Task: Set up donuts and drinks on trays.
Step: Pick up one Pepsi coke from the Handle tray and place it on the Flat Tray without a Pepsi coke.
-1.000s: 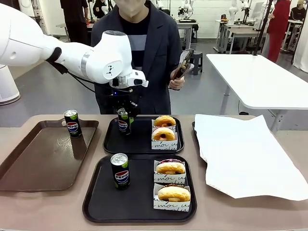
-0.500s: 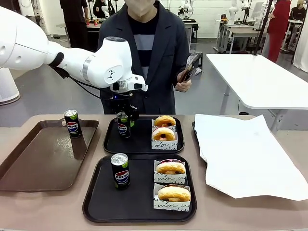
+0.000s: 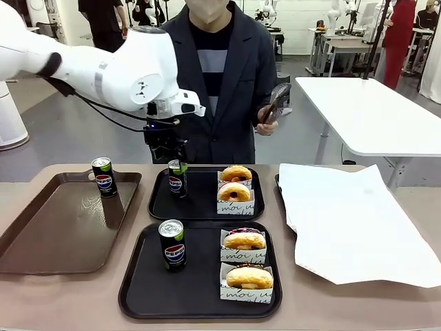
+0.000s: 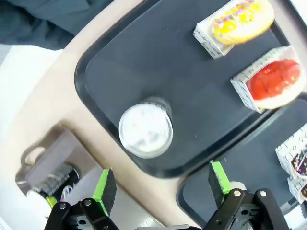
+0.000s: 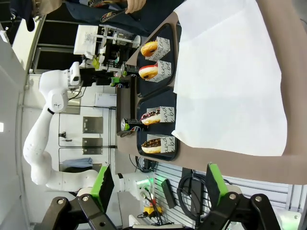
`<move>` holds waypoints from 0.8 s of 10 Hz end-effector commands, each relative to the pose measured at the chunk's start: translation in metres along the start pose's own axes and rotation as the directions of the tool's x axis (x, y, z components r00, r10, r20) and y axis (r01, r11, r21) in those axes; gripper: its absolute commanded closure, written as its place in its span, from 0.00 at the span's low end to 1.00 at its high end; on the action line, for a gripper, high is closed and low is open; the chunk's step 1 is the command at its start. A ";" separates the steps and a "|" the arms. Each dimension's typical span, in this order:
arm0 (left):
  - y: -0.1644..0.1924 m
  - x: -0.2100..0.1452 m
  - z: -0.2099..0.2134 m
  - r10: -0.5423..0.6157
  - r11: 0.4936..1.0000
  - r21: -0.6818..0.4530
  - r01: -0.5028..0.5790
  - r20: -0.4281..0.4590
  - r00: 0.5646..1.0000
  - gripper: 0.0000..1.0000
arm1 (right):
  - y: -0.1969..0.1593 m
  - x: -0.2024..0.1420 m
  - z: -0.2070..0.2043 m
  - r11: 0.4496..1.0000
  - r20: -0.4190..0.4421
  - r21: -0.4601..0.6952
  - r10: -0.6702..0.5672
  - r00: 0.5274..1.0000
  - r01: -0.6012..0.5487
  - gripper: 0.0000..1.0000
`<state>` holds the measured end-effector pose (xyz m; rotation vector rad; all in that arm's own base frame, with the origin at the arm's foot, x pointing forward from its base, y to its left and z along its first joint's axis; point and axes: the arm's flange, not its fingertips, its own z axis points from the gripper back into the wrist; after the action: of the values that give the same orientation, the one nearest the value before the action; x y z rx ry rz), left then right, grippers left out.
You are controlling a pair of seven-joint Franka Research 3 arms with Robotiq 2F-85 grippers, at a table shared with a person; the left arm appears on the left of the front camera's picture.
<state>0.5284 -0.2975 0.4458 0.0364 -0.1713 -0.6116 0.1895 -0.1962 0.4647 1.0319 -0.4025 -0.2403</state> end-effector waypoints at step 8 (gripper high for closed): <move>0.012 -0.079 0.010 0.110 0.991 -0.075 -0.112 -0.034 0.993 0.00 | -0.001 0.001 0.000 1.000 0.007 0.019 0.014 1.000 -0.014 0.00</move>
<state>0.4634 -0.2388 0.4427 -0.0437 -0.1151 -0.4970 0.1895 -0.1962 0.4647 1.0318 -0.4027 -0.2400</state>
